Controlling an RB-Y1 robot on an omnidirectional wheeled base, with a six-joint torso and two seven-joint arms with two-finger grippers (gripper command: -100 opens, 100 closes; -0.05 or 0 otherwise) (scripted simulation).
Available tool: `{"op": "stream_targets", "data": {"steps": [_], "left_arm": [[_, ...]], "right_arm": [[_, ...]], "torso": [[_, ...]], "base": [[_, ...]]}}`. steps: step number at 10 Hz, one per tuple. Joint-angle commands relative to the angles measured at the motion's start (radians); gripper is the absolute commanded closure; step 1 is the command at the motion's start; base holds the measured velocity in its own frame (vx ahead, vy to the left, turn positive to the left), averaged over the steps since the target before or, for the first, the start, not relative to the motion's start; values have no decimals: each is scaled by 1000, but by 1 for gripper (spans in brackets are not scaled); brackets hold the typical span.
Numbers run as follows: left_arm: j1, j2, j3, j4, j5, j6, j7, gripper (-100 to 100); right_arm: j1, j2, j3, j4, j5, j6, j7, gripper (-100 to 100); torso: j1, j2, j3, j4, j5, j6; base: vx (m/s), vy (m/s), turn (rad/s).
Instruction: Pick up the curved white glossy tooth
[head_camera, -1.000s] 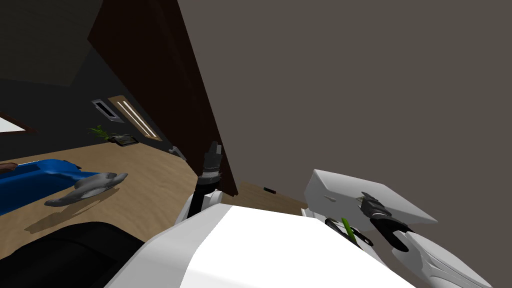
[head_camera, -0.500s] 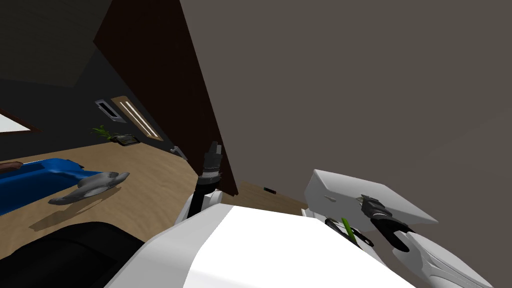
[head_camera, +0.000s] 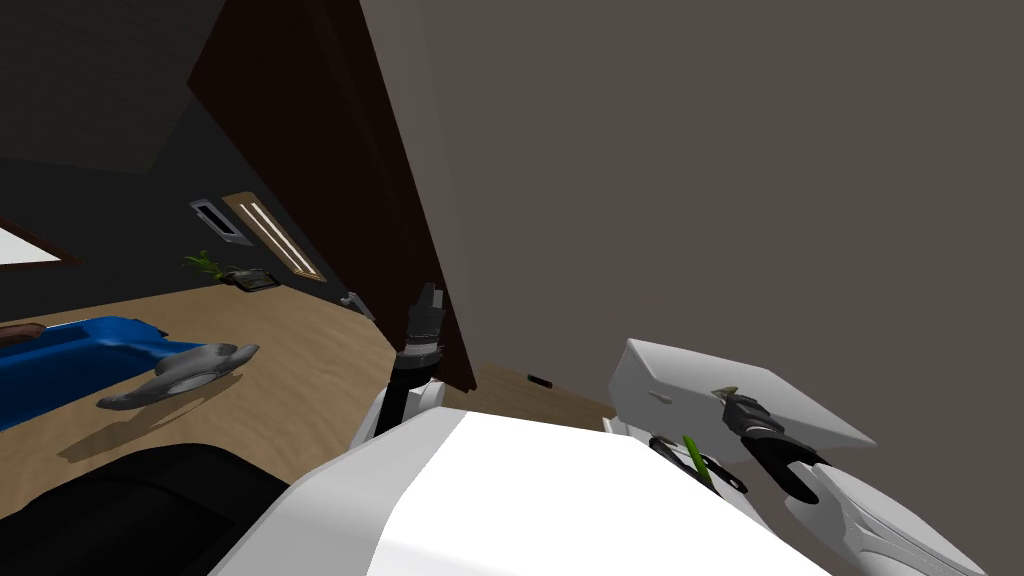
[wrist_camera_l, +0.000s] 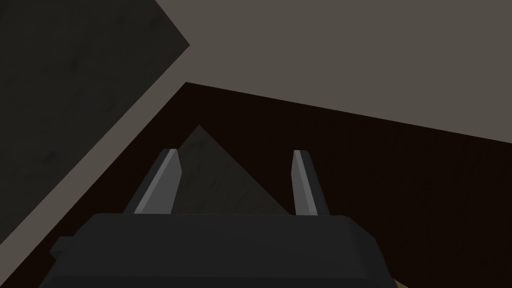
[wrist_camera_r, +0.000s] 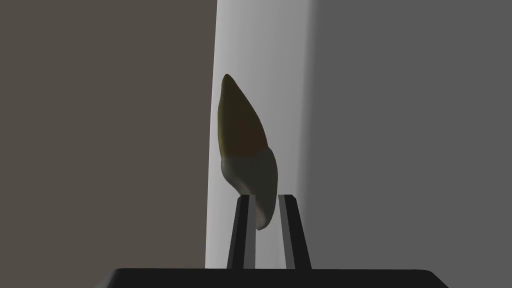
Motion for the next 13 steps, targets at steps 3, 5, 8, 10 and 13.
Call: {"op": "stream_targets", "data": {"steps": [3,5,8,10,13], "left_arm": [[0,0,0,0,0,0,0,0],[0,0,0,0,0,0,0,0],[0,0,0,0,0,0,0,0],[0,0,0,0,0,0,0,0],[0,0,0,0,0,0,0,0]], "right_arm": [[2,-10,30,-13,7,-19,-11,-100],[5,-27,77,-33,17,-50,-30,-100],[9,-46,132,-56,29,-89,-52,-100],[12,-61,168,-70,37,-117,-69,-100],[20,-92,226,-89,49,-175,-101,-100]], "torso": [[-1,0,0,0,0,0],[0,3,2,1,0,-1],[-1,7,4,2,0,0],[-1,6,3,1,0,0],[-2,4,3,1,0,0]], "base": [[-14,5,23],[-103,-10,111],[-113,4,85],[-90,-4,82],[-83,-25,92]]}}
